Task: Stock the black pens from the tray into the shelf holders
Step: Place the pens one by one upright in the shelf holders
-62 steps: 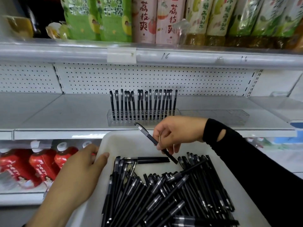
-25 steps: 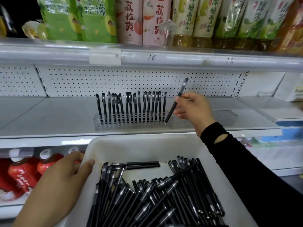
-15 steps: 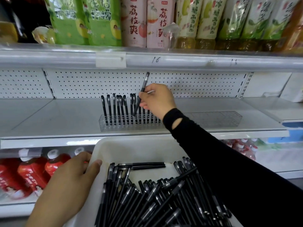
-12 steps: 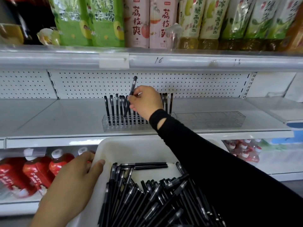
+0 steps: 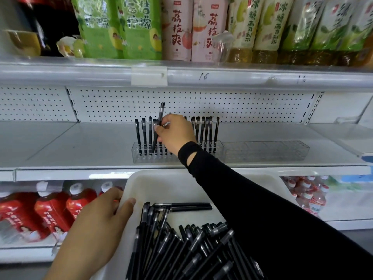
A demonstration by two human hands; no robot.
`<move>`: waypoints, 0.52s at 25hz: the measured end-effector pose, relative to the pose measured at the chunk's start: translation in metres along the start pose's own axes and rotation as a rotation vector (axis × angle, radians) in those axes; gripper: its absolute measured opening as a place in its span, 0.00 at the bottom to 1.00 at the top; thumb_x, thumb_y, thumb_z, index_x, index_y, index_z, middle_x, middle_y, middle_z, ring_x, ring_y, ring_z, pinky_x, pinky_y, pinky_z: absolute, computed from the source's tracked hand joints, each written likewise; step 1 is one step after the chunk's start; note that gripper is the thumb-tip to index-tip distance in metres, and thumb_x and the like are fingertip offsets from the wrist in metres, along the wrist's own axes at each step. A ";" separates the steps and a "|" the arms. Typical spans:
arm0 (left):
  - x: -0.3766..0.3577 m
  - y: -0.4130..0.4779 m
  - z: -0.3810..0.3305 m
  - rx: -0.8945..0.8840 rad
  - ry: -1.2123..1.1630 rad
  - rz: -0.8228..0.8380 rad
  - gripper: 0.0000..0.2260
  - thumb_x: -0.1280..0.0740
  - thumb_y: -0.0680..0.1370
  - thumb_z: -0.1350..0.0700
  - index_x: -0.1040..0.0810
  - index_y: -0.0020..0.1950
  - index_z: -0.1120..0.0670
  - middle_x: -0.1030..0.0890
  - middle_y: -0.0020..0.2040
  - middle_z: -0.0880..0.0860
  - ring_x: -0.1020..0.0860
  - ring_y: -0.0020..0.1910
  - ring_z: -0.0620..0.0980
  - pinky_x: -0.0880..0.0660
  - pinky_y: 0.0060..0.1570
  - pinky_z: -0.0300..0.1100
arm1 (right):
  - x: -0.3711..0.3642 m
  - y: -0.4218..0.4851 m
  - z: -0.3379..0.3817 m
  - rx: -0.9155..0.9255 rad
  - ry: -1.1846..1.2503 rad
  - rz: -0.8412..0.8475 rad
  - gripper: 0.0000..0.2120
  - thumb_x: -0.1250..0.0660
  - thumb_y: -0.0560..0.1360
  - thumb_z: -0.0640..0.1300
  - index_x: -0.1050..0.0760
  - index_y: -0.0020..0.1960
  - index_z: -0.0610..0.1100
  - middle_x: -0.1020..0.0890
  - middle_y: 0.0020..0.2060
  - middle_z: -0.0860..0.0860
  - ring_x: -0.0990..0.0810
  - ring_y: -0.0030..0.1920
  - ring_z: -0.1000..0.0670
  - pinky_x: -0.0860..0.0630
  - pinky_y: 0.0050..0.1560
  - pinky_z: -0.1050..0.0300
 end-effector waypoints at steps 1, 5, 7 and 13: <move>0.000 0.000 0.000 0.004 -0.003 0.004 0.08 0.36 0.79 0.47 0.21 0.43 0.48 0.16 0.34 0.47 0.19 0.35 0.44 0.25 0.38 0.45 | 0.001 0.001 -0.002 -0.003 0.000 -0.007 0.07 0.31 0.77 0.45 0.26 0.41 0.52 0.15 0.39 0.48 0.15 0.43 0.44 0.17 0.47 0.45; 0.000 0.000 -0.002 0.011 -0.003 0.019 0.08 0.36 0.79 0.47 0.22 0.44 0.48 0.16 0.34 0.45 0.20 0.34 0.43 0.27 0.36 0.44 | 0.003 0.006 -0.006 -0.022 0.021 -0.023 0.02 0.30 0.77 0.45 0.23 0.46 0.48 0.16 0.39 0.47 0.15 0.40 0.44 0.17 0.47 0.45; -0.001 0.000 -0.002 0.014 -0.001 0.022 0.08 0.36 0.79 0.47 0.22 0.44 0.47 0.16 0.34 0.46 0.20 0.33 0.42 0.27 0.35 0.43 | 0.003 0.009 -0.006 -0.023 0.022 -0.028 0.02 0.30 0.77 0.45 0.21 0.48 0.46 0.15 0.40 0.46 0.14 0.40 0.44 0.17 0.46 0.45; 0.001 -0.003 -0.004 0.021 -0.004 0.003 0.09 0.36 0.79 0.47 0.24 0.42 0.48 0.17 0.34 0.49 0.21 0.33 0.43 0.28 0.34 0.42 | -0.029 0.027 0.002 0.000 -0.008 0.013 0.05 0.28 0.76 0.44 0.19 0.49 0.43 0.15 0.42 0.47 0.15 0.43 0.44 0.18 0.50 0.46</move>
Point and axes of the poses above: each hand's wrist, its own y-axis towards the middle knuckle, its own x-axis out of the back of the hand, z = x × y, the point moved 1 cm from there along y, towards the middle knuckle
